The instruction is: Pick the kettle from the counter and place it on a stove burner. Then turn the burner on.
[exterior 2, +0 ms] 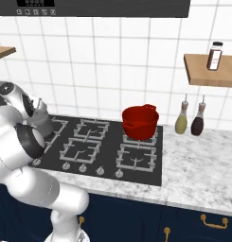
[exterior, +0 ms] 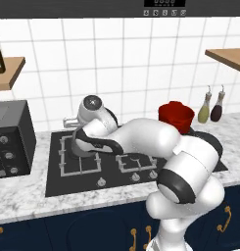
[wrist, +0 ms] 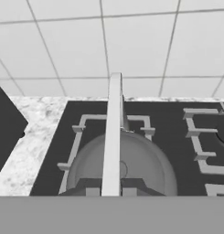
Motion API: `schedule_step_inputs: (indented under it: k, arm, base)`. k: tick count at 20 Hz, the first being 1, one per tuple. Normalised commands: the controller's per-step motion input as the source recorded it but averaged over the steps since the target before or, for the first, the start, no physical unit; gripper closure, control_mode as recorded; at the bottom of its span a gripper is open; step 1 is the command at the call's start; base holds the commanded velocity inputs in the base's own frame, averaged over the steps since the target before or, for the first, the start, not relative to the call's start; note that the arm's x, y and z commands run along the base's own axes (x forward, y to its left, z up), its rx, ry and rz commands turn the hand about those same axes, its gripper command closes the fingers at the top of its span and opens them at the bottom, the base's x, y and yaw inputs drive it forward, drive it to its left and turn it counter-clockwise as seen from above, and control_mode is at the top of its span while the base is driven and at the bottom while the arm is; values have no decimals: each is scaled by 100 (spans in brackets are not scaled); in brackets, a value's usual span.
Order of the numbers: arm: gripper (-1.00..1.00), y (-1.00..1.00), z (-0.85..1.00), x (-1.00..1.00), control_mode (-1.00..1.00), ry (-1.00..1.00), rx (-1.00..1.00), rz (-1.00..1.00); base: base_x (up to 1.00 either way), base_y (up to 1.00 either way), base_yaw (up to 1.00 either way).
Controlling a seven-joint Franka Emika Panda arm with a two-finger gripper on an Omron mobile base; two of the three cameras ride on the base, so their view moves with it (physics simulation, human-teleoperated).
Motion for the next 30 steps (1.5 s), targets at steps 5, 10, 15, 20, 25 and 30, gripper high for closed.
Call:
schedule_step_inputs:
  k: [5,10,15,20,25,30]
  arm:
    - [100,5,0,14,-100,0,0,-3]
    - [100,4,-29,0,-100,0,0,0]
    - [-100,0,-18,0,-100,1,0,0]
    - [-100,0,0,0,-100,0,0,0]
    - [-100,0,4,0,-100,0,0,0]
    - [-100,0,91,-22,-100,1,1,0]
  base:
    - [0,0,0]
    - [0,0,0]
    - [0,0,0]
    - [0,0,0]
    - [0,0,0]
    - [0,0,0]
